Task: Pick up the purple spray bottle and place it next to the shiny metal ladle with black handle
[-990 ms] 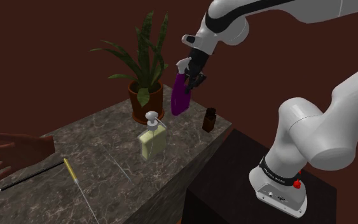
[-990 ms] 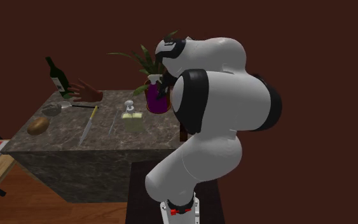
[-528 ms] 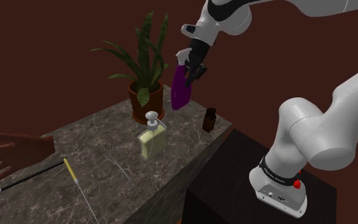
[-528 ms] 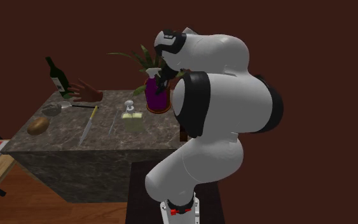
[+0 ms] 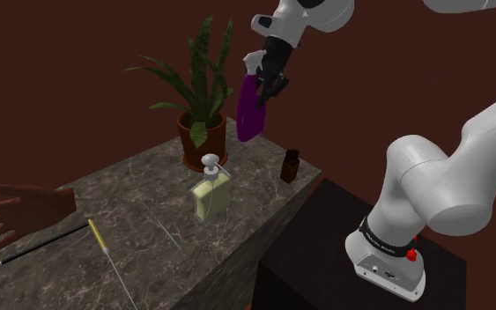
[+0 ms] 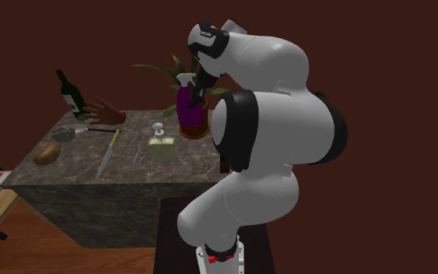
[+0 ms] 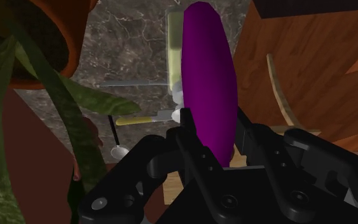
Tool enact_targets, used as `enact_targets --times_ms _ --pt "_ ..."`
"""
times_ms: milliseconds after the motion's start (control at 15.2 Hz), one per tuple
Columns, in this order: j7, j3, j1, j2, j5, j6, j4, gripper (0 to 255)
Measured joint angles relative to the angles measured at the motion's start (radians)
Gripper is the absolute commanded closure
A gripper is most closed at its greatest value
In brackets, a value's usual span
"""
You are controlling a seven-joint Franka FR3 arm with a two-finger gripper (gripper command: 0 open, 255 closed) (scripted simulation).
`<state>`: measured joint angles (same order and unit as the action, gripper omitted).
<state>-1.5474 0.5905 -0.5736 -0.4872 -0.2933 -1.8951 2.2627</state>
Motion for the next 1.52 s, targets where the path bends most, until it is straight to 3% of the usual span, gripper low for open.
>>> enact_targets --times_ms 924,1518 --pt "0.076 -0.021 0.0 -0.005 0.002 0.166 -0.184 255" --pt "0.174 -0.136 -0.067 0.059 -0.069 -0.012 -0.115 255"
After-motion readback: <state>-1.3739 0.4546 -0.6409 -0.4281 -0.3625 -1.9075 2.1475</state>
